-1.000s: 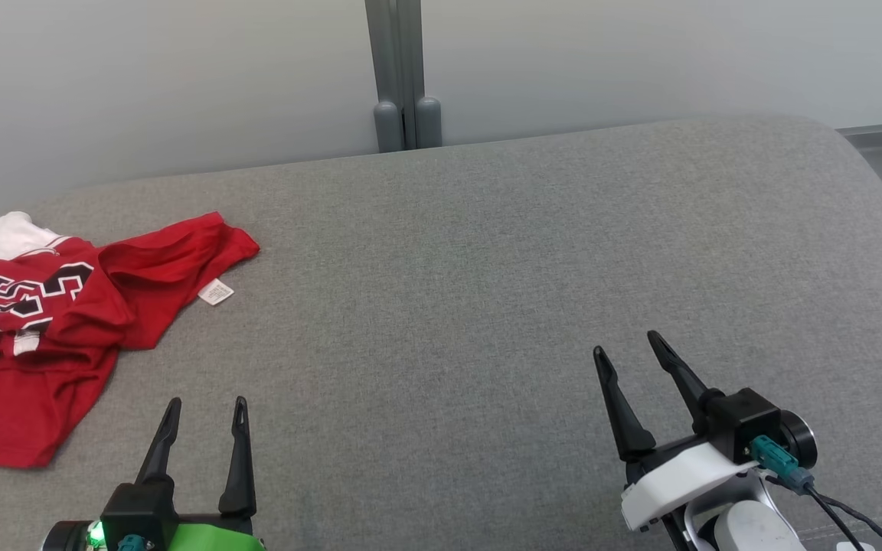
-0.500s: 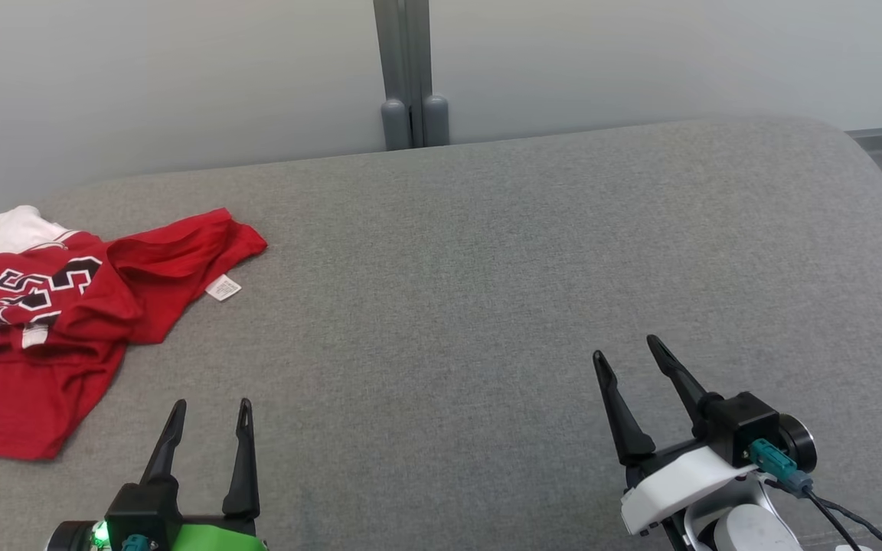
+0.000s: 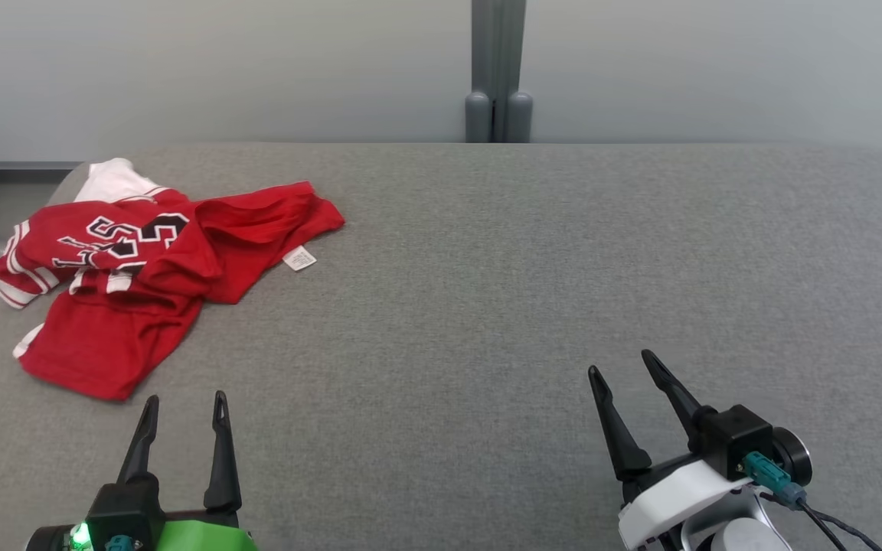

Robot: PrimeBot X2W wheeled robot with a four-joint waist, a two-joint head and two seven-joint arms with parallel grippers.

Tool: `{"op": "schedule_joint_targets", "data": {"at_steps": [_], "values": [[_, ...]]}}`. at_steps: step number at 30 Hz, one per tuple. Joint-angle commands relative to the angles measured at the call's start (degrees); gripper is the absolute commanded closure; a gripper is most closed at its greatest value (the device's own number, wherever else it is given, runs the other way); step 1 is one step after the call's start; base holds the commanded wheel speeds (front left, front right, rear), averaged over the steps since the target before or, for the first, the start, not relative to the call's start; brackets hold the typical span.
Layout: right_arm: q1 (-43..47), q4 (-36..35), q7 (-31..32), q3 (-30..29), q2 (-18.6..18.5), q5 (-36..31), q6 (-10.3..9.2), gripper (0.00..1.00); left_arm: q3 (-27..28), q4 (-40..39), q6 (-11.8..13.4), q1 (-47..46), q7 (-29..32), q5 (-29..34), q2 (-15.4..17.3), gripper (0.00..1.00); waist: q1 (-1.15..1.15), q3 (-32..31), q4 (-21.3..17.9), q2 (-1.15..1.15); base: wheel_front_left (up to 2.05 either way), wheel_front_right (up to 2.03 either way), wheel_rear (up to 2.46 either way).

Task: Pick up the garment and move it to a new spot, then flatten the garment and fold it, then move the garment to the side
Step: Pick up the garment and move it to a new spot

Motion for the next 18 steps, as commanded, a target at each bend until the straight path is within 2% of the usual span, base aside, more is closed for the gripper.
{"op": "schedule_joint_targets", "data": {"at_steps": [1, 8, 18], "values": [[0.8, 0.1, -0.2, 0.1, -0.2, 0.4, 0.00, 0.00, 0.4, -0.1, 0.6, 0.8, -0.2, -0.4, 0.3, 0.00, 0.00, -0.6, 3.3, 0.00, 0.00, 0.00, 0.00], [1.6, 0.3, -0.2, -0.1, -0.2, 1.2, 0.00, 0.00, 1.2, -0.4, 1.4, 2.0, -0.1, -2.1, 0.3, 0.00, 0.00, -1.6, 7.9, 0.00, 0.00, 0.00, 0.00], [2.4, 0.6, -0.2, 0.8, -0.2, 2.2, 0.00, 0.00, 3.0, -0.4, 1.5, 3.8, -0.1, -2.3, 0.3, 0.00, 0.00, -3.4, 11.7, 0.00, 0.00, 0.00, 0.00]]}}
